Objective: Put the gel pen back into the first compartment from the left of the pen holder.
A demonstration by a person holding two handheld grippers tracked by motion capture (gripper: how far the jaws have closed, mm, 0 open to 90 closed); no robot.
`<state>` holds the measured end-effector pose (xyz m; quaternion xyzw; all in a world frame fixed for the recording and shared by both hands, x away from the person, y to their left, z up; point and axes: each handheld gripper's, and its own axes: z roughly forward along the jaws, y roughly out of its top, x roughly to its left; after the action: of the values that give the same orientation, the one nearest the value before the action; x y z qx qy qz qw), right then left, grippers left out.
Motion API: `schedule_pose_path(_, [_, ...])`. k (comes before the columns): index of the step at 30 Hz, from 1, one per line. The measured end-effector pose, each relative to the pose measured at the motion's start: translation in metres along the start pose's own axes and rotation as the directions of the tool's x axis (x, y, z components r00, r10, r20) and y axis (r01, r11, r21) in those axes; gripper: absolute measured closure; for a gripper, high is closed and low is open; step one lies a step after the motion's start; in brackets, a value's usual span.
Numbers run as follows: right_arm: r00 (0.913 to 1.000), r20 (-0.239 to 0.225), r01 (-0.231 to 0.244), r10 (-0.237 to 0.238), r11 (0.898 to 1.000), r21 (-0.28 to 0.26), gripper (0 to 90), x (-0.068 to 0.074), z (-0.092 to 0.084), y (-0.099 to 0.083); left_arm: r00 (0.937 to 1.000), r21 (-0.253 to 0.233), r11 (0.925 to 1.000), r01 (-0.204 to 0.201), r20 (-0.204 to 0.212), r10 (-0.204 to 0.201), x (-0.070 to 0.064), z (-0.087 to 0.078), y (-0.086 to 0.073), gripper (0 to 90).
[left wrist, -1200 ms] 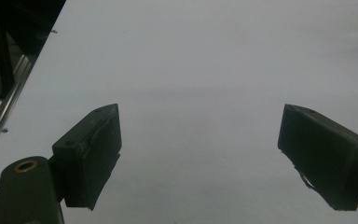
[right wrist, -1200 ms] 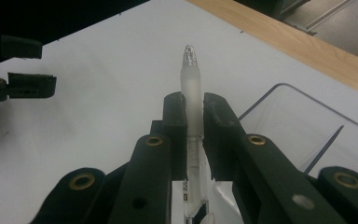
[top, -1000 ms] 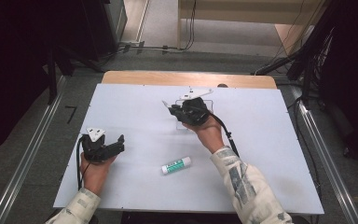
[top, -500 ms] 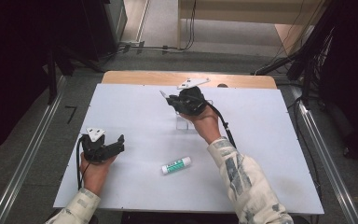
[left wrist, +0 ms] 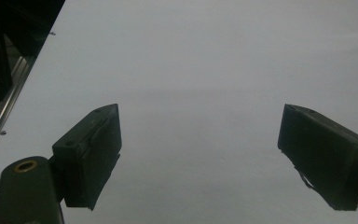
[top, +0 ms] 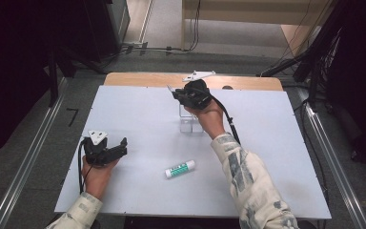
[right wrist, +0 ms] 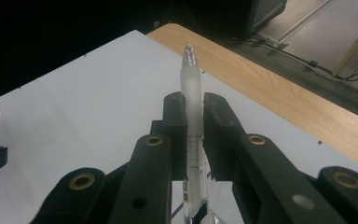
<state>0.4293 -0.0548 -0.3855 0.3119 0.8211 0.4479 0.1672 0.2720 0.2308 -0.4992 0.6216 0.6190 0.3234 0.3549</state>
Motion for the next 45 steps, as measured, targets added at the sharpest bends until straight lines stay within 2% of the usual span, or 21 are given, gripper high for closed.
schedule_pose_path(6, [0.9995, 0.003, -0.032, 0.032, 0.999, -0.01, 77.8, -0.006, 0.007, 0.005, 1.0, -0.001, 1.0, 0.0, 0.0, 0.0, 0.0, 0.0, 0.0, 14.1])
schedule_pose_path(11, [0.9996, 0.006, -0.027, 0.027, 1.0, -0.003, 77.8, -0.008, 0.014, 0.008, 1.0, -0.001, 1.0, -0.001, 0.001, 0.001, 0.0, 0.0, 0.0, 14.1])
schedule_pose_path(20, [0.9987, 0.019, -0.047, 0.047, 0.999, 0.0, 77.6, -0.012, 0.022, 0.008, 1.0, -0.002, 1.0, -0.001, 0.003, 0.001, 0.0, 0.0, 0.0, 14.1])
schedule_pose_path(34, [0.9983, 0.009, -0.058, 0.058, 0.998, 0.005, 77.1, -0.012, 0.027, 0.007, 1.0, -0.001, 1.0, 0.001, 0.004, -0.001, 0.0, 0.0, 0.0, 14.2])
schedule_pose_path(45, [0.9982, -0.006, -0.059, 0.059, 0.998, 0.012, 76.9, -0.012, 0.022, 0.0, 1.0, -0.001, 1.0, 0.001, 0.004, -0.001, 0.001, 0.0, 0.0, 14.2])
